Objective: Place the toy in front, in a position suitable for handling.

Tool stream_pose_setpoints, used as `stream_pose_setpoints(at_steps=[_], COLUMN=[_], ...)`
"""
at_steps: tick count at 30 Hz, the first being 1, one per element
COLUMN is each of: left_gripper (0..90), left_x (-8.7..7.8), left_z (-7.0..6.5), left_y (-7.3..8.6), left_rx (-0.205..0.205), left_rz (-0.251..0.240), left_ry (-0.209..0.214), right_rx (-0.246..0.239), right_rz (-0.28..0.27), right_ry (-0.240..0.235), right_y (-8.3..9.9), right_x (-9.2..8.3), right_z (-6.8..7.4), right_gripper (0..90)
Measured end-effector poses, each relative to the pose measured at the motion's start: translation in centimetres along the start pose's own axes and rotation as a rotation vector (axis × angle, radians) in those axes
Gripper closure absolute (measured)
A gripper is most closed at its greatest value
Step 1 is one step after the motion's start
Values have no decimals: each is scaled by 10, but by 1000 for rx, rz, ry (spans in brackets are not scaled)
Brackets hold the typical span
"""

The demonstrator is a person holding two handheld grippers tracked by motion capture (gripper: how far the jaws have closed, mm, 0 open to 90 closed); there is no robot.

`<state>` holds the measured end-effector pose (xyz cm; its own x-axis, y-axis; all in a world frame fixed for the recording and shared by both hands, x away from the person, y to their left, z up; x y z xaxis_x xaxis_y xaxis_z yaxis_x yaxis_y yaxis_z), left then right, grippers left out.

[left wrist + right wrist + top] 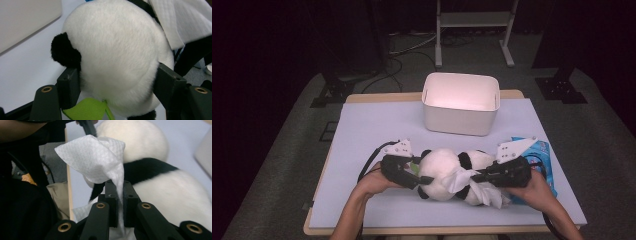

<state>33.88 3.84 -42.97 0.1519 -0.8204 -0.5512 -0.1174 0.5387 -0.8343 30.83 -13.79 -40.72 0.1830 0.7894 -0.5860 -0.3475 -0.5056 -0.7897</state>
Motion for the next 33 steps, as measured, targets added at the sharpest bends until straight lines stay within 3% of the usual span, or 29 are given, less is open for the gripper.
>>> stream_pose_setpoints(at_steps=[4, 9, 15, 19, 23, 25, 29, 31, 33], left_gripper=[311, 315, 252, 165, 98, 78, 47, 48, 123], left_x=[-5, -6, 2, 3, 5, 7, 16, 21, 20], left_z=[0, 1, -2, -2, 1, -1, -4, -4, -2], left_y=[-1, -1, 11, 11, 8, 8, 12, 15, 16], left_rx=[38, 40, -12, -53, -132, -176, -197, -176, -160], left_rz=[6, 8, 68, 62, 33, 25, 48, 68, 65], left_ry=[-21, -22, 28, 45, 70, 104, 132, 119, 98], right_rx=[21, 37, 34, 29, 21, 13, 15, 14, 11], right_rz=[-16, -14, 61, 63, 81, 82, 68, 65, 65], right_ry=[35, 79, 62, 54, 38, 25, -1, -6, -1], right_y=[-2, -3, 13, 17, 22, 23, 24, 23, 20], right_x=[-12, -20, -4, -4, -4, -4, -1, 0, 1], right_z=[-11, -23, -19, -16, -11, -7, -4, -3, -3], right_gripper=[844, 843, 845, 847, 848, 848, 849, 848, 847])
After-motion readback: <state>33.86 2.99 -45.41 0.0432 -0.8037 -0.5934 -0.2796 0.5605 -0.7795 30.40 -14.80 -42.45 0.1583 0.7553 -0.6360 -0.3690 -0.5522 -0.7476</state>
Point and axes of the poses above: each handheld gripper's, and its own axes: x roughly forward along the jaws, y roughly out of its underside, z roughly to its left, the point moved 10 cm from there along x, roughly forward along the jaws, and after that the axes turned 7 degrees about x, right-handed, at the moved point
